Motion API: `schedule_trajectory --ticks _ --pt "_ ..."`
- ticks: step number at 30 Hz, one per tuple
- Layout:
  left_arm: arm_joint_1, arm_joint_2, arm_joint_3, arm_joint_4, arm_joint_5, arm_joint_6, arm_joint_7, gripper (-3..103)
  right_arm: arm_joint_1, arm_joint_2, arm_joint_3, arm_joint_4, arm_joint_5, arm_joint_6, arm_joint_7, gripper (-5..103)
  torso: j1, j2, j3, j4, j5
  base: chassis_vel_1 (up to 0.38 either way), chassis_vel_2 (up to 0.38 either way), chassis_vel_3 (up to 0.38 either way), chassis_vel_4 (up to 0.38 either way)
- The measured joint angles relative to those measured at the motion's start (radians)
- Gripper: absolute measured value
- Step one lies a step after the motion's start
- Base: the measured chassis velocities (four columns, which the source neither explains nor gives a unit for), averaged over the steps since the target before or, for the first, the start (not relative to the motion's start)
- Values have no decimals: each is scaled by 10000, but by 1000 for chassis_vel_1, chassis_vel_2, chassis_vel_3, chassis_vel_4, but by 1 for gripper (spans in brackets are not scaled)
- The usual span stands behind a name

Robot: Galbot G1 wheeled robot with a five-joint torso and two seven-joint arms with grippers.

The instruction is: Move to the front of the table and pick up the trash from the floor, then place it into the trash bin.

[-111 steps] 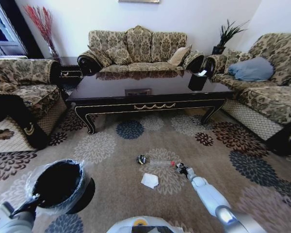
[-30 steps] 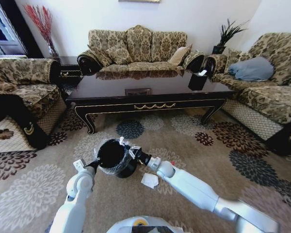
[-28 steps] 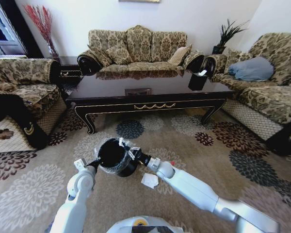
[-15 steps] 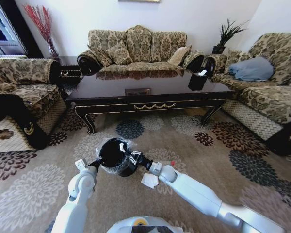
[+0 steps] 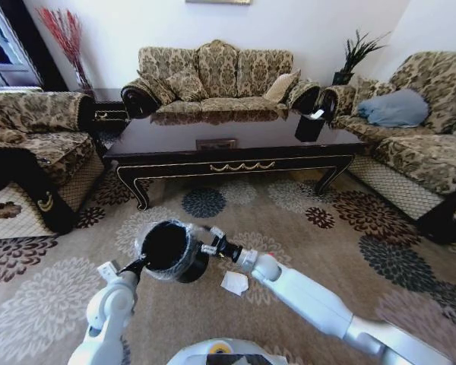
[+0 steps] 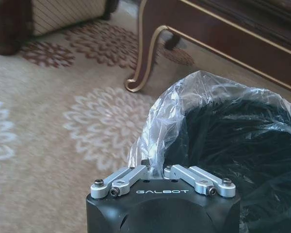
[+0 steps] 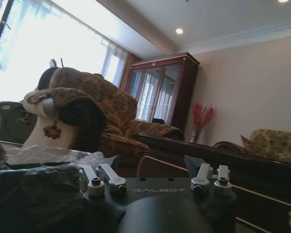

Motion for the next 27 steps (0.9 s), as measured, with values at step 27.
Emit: schedule_trajectory --ticks 27 --pt "2301 455 -2604 -2934 -1119 238 -393 4 735 297 1251 -6515 -919 -1014 -5304 100 0 1 0 -2 -1 0 0 0 0"
